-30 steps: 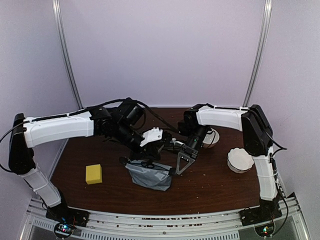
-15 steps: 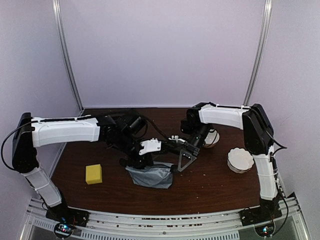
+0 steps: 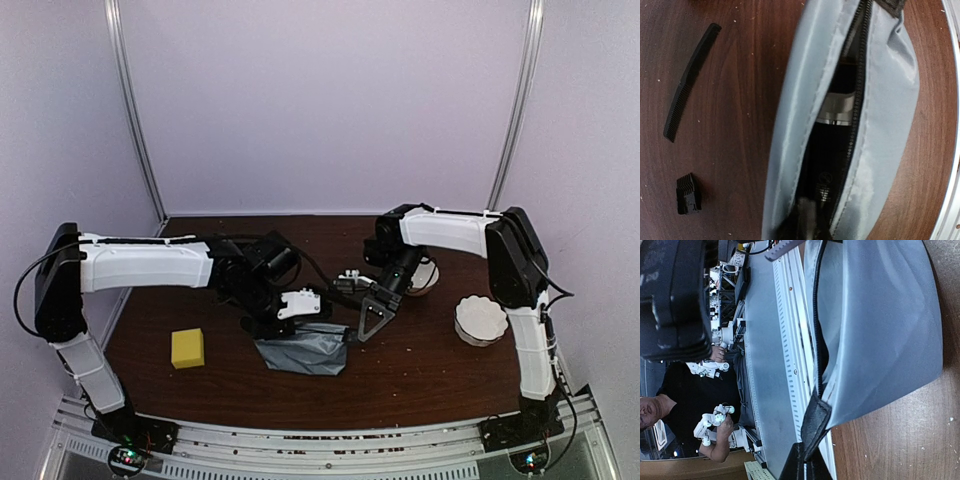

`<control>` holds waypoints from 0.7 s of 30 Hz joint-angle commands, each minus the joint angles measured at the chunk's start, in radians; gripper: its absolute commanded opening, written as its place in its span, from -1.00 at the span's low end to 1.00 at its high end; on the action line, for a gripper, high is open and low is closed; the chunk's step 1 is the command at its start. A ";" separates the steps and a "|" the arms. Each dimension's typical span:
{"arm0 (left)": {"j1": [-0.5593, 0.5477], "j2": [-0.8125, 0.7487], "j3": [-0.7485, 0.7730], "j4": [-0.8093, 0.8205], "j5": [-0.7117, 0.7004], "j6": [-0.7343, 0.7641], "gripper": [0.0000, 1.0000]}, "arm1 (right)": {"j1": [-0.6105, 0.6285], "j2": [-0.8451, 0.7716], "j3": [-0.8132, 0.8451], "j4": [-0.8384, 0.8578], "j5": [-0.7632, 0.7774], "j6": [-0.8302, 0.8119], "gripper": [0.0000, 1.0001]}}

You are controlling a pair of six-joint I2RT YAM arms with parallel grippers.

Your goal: Sort the hair-cutting tools

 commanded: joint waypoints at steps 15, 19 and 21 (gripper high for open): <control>-0.060 0.044 0.081 -0.094 -0.105 -0.112 -0.55 | -0.018 0.017 0.030 -0.019 0.016 -0.003 -1.00; -0.060 0.029 0.081 -0.091 -0.080 -0.097 -0.51 | -0.018 0.015 0.028 -0.019 0.019 -0.004 -1.00; -0.061 0.012 0.069 -0.076 -0.077 -0.093 -0.51 | -0.018 0.015 0.028 -0.019 0.020 -0.004 -1.00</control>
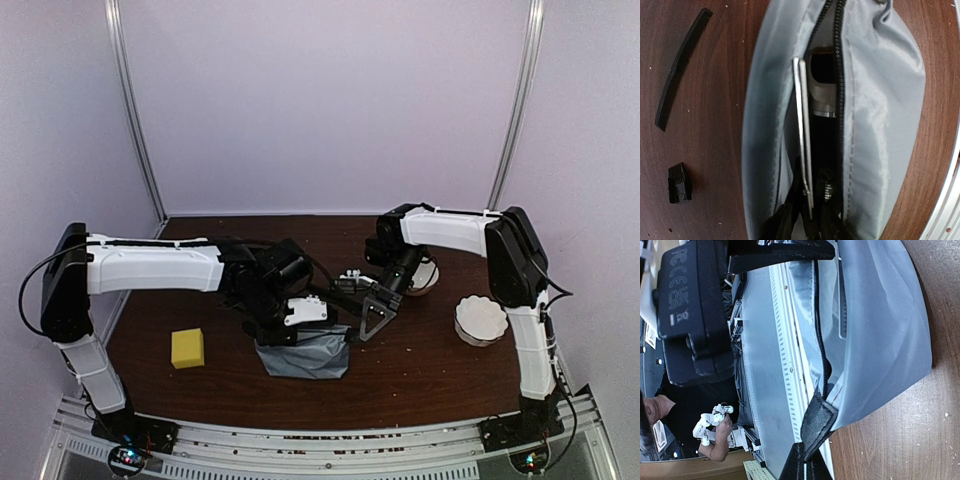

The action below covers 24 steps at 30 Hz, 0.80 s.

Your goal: Sort the hair-cutting tools

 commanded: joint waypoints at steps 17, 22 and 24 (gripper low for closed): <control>0.068 -0.263 -0.076 0.216 -0.245 -0.281 -0.60 | -0.010 -0.067 -0.018 0.171 0.231 0.192 -0.89; 0.129 -0.489 -0.255 0.372 -0.286 -0.468 -0.48 | -0.009 -0.094 0.014 0.111 0.235 0.144 -0.59; 0.147 -0.555 -0.296 0.371 -0.286 -0.526 -0.35 | -0.010 -0.132 -0.015 0.153 0.236 0.159 -0.47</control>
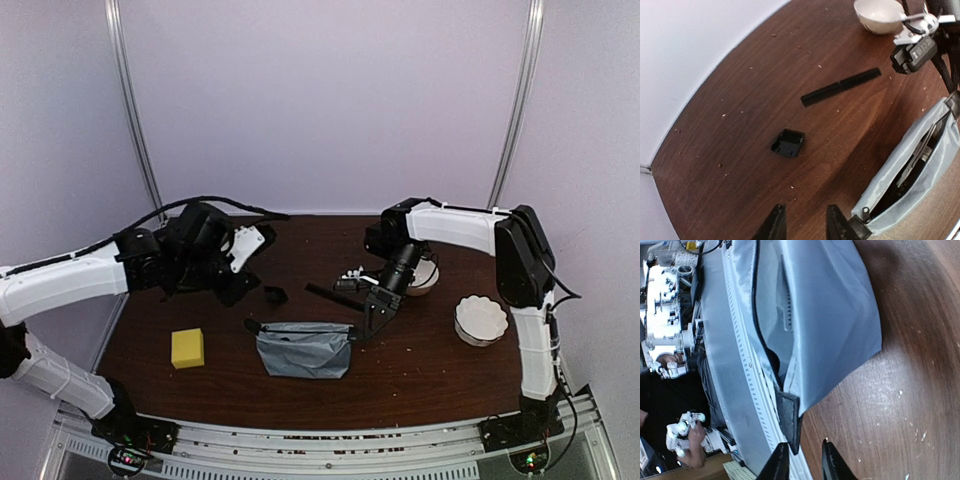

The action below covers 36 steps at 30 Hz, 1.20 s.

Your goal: Sort the hair-cutting tools

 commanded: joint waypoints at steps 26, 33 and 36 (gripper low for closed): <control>0.165 -0.261 -0.396 0.143 0.370 -0.788 -0.11 | -0.035 -0.496 -0.696 1.121 -0.047 0.690 -0.08; 0.165 -0.214 -0.406 0.224 0.405 -0.799 -0.23 | -0.014 -0.451 -0.653 1.073 -0.121 0.679 -0.12; 0.165 -0.202 -0.403 0.250 0.409 -0.802 -0.23 | -0.008 -0.465 -0.678 1.075 -0.129 0.670 -0.10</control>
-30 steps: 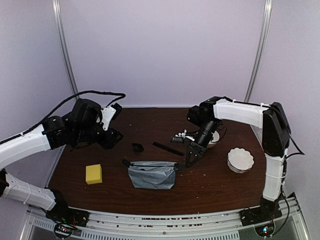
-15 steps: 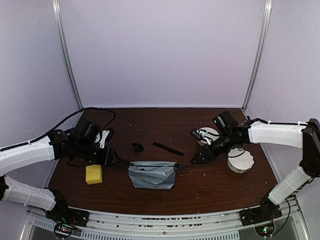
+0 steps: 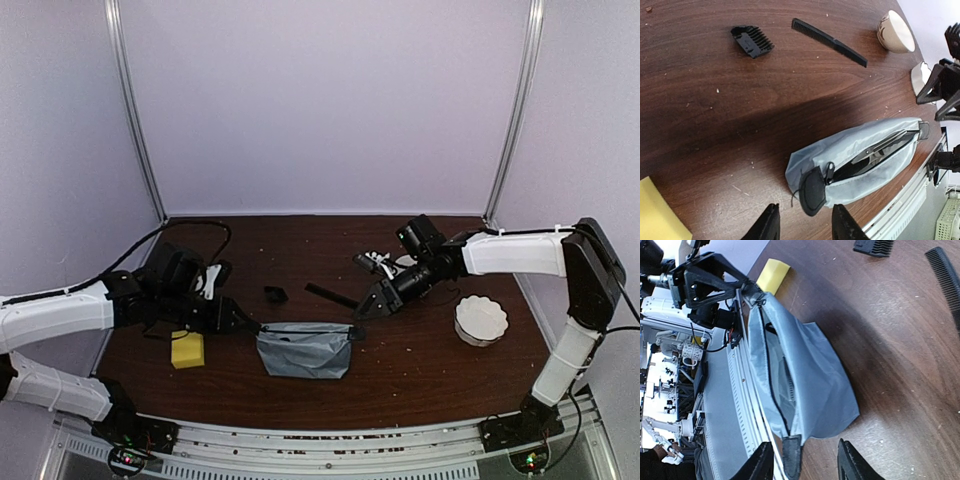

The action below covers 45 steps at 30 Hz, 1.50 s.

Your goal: Sort the hair-cutting tools

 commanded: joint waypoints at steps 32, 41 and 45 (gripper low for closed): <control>0.027 -0.257 -0.054 -0.038 -0.141 0.049 -1.00 | 0.041 0.347 0.629 -0.734 -0.076 -0.351 -1.00; 0.027 -0.320 -0.057 -0.211 -0.223 -0.011 -1.00 | 0.072 0.460 0.775 -0.736 -0.035 -0.291 -0.95; 0.029 -0.314 -0.097 -0.207 -0.244 -0.015 -1.00 | 0.095 0.518 0.818 -0.737 0.043 -0.271 -0.92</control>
